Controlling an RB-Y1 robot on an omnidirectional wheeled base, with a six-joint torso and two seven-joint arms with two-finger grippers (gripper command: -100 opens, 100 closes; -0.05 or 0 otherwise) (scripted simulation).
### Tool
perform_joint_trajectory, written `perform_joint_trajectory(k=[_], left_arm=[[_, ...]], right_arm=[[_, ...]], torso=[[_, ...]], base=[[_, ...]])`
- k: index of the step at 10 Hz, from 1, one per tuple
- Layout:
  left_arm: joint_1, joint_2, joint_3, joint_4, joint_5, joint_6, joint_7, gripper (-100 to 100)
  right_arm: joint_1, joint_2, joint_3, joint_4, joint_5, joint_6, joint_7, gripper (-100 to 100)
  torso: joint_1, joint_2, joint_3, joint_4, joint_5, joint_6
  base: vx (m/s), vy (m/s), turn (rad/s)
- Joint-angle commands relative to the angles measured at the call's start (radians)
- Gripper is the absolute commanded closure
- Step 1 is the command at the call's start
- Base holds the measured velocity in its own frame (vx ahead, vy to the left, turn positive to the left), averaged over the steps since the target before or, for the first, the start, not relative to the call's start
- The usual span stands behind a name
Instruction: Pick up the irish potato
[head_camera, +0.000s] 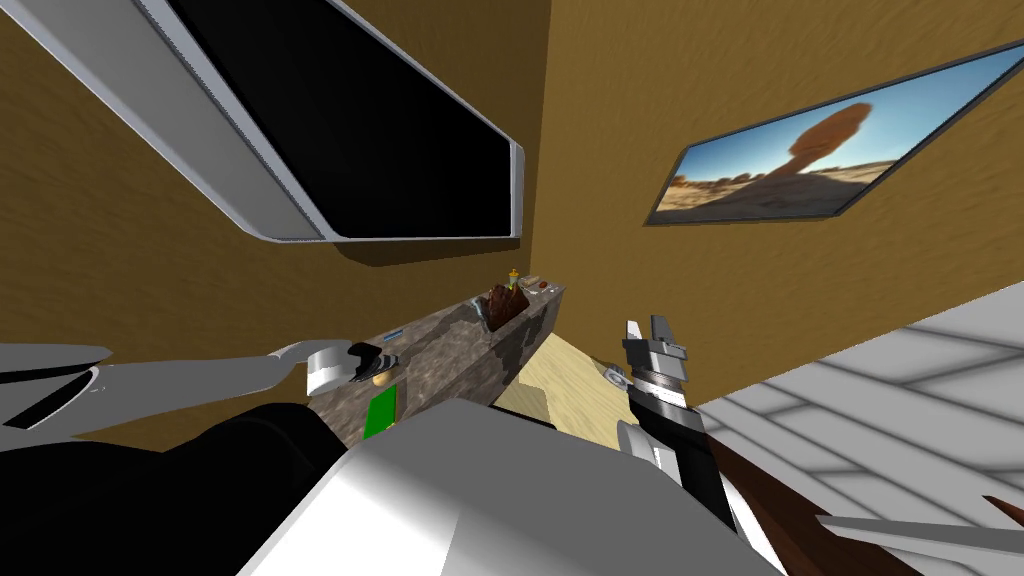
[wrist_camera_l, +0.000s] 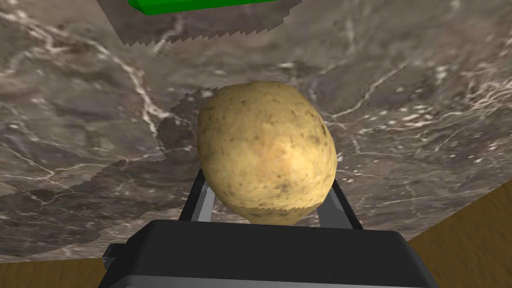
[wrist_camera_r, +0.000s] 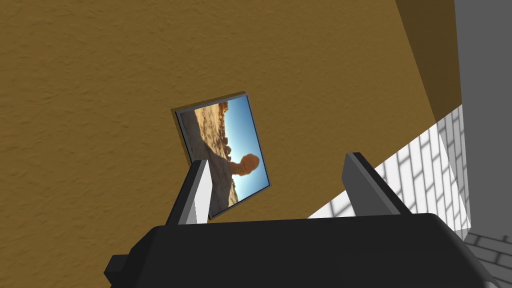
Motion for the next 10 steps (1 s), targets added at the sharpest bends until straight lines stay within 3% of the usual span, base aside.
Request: perform_joint_trajectory(k=[1,4,5,6,8,9,10], left_arm=[[0.0,0.0,0.0,0.0,0.0,0.0,0.0,100],[0.0,0.0,0.001,0.0,0.0,0.0,0.0,100],[-0.001,0.0,0.001,0.0,0.0,0.0,0.0,0],[-0.01,0.025,0.0,-0.015,0.029,0.005,-0.009,100],[-0.008,0.057,0.006,-0.036,0.05,0.009,-0.004,100],[-0.008,0.047,0.005,-0.031,0.041,0.009,-0.003,100],[-0.007,0.049,0.005,-0.032,0.043,0.009,-0.003,0]], right_arm=[[0.0,0.0,0.0,0.0,0.0,0.0,0.0,0],[0.0,0.0,0.0,0.0,0.0,0.0,0.0,0],[0.0,0.0,0.0,0.0,0.0,0.0,0.0,0],[0.0,0.0,0.0,0.0,0.0,0.0,0.0,0],[0.0,0.0,0.0,0.0,0.0,0.0,0.0,0],[0.0,0.0,0.0,0.0,0.0,0.0,0.0,0],[0.0,0.0,0.0,0.0,0.0,0.0,0.0,0]], torso=[[0.0,0.0,0.0,0.0,0.0,0.0],[0.0,0.0,0.0,0.0,0.0,0.0],[0.0,0.0,0.0,0.0,0.0,0.0],[0.0,0.0,0.0,0.0,0.0,0.0],[-0.001,0.002,0.001,0.0,0.0,-0.001],[-0.001,0.002,0.001,0.0,0.0,-0.001],[-0.001,0.001,0.001,0.0,0.0,-0.001]], base=[[0.0,0.0,0.0],[0.0,0.0,0.0],[0.0,0.0,0.0],[-0.018,-0.005,0.069],[-0.026,-0.011,0.05],[-0.011,-0.006,0.006],[0.0,0.0,0.0]])
